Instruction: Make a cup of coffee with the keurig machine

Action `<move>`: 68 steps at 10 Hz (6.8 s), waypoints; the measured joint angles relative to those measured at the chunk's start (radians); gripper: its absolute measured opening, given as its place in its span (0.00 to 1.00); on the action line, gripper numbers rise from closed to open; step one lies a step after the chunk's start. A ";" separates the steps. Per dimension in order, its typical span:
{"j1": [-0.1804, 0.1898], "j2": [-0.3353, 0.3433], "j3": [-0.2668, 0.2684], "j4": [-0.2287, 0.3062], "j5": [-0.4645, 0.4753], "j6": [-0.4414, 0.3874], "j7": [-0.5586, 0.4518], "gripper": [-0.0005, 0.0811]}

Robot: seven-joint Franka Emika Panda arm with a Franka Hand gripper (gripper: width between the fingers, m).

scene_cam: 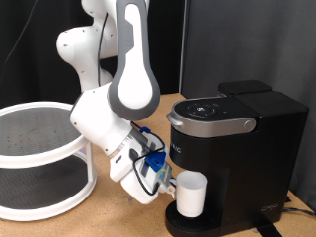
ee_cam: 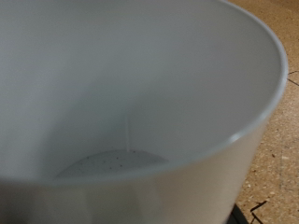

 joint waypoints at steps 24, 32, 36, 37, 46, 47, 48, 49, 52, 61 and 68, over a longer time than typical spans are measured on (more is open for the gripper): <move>-0.124 -0.291 -0.145 -0.153 -0.402 -0.159 0.195 0.99; -0.161 -0.447 -0.165 -0.181 -0.493 -0.221 0.234 0.99; -0.178 -0.597 -0.163 -0.180 -0.566 -0.233 0.351 0.99; -0.188 -0.631 -0.163 -0.179 -0.595 -0.242 0.388 0.99; -0.239 -0.779 -0.122 -0.149 -0.735 -0.312 0.578 0.99; -0.236 -0.777 -0.085 -0.123 -0.800 -0.313 0.614 0.99; -0.235 -0.773 -0.046 -0.095 -0.868 -0.313 0.652 0.99; -0.233 -0.767 -0.008 -0.068 -0.924 -0.315 0.692 0.99; -0.217 -0.716 0.053 0.016 -0.974 -0.344 0.797 0.99; -0.173 -0.620 0.195 0.145 -1.060 -0.277 0.847 0.99; -0.162 -0.468 0.253 0.435 -1.288 -0.489 1.003 0.99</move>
